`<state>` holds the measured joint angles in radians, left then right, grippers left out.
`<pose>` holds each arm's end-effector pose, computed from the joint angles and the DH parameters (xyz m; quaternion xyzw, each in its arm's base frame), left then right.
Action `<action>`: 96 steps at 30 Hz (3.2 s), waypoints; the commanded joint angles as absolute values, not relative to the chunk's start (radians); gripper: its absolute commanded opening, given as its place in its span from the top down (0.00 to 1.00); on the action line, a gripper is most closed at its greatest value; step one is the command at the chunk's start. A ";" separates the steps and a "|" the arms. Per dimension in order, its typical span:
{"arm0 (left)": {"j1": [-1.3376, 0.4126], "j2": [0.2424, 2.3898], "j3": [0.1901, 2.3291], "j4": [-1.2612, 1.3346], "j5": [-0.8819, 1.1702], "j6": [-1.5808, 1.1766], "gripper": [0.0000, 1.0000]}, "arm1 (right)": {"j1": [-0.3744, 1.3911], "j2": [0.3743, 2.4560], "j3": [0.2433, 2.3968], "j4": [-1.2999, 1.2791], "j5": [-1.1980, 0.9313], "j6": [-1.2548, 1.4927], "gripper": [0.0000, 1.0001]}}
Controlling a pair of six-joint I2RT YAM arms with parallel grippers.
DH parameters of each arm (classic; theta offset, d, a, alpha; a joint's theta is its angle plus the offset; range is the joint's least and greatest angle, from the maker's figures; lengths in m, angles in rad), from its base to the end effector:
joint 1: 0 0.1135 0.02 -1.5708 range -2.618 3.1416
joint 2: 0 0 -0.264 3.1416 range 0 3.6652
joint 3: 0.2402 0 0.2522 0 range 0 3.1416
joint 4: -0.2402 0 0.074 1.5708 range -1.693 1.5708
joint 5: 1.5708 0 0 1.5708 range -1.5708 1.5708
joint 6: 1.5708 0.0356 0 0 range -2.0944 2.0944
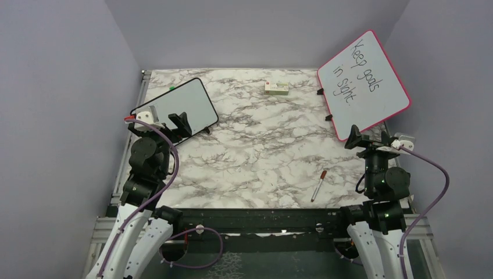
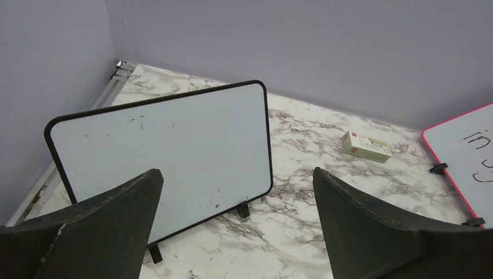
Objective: Write a sentence on the whiteboard
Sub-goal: Move the whiteboard stand to the center of the board.
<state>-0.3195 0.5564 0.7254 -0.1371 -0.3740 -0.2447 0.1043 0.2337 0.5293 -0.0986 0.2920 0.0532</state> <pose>0.1316 -0.0298 0.3567 -0.1079 0.6881 -0.0722 0.7139 0.0866 -0.0012 0.3245 0.0964 0.6301 -0.0318 0.7699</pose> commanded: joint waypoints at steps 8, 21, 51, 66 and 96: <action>-0.309 0.579 0.731 -0.142 -0.394 -0.286 0.01 | 0.100 0.196 0.520 -0.077 0.261 0.074 0.00; -0.304 0.628 0.649 -0.076 -0.317 -0.416 0.01 | 0.101 0.181 0.520 -0.075 0.236 0.097 0.00; -0.187 1.086 0.633 -0.344 -0.553 -0.865 0.08 | 0.179 0.092 0.511 -0.090 0.292 0.098 0.00; -0.116 1.330 0.616 -0.194 -0.593 -0.953 0.38 | 0.208 0.060 0.500 -0.083 0.314 0.088 0.00; -0.205 1.625 0.766 -0.044 -0.345 -0.737 1.00 | 0.223 0.059 0.498 -0.089 0.326 0.081 0.00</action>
<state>-0.1253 1.5665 0.7238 -0.0734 -0.4583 -0.7883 0.2161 0.0650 0.5053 -0.0994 0.3096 0.0944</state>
